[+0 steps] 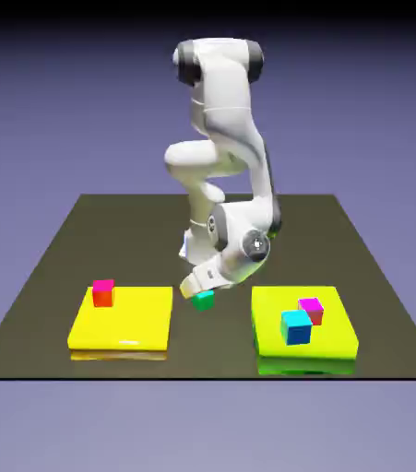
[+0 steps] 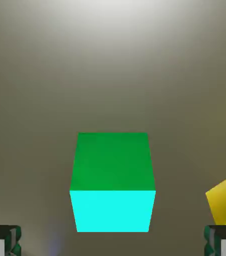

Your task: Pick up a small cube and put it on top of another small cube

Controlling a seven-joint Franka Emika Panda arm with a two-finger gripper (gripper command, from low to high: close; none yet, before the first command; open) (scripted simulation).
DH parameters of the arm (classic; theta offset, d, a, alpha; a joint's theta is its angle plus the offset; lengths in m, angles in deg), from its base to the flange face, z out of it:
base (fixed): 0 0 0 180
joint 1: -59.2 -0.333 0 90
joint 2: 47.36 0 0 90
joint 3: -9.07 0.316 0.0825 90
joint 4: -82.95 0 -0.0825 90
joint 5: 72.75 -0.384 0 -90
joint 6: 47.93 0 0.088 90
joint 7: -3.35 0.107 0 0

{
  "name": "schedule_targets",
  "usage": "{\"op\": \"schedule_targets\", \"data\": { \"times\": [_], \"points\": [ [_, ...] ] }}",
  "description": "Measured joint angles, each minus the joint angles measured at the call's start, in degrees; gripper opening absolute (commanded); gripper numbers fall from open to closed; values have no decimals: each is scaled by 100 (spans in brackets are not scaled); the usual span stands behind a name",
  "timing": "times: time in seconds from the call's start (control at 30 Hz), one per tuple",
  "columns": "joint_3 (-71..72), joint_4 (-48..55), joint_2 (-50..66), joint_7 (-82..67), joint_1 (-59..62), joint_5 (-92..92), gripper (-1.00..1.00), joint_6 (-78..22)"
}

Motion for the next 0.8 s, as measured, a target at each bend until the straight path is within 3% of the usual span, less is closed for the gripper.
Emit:
{"op": "schedule_targets", "data": {
  "times": [0.07, 0.1, 0.17, 0.33, 0.8],
  "points": [
    [-95, -136, 365, 116, 32, 169, 0, 498],
    [-116, -167, 446, 142, 39, 207, -100, 609],
    [-116, -167, 446, 140, 39, 204, -100, 609],
    [-19, 138, -420, -248, -45, -50, -100, -481],
    [-2881, 184, -1821, -3317, -319, 3442, -100, -42]
  ]
}}
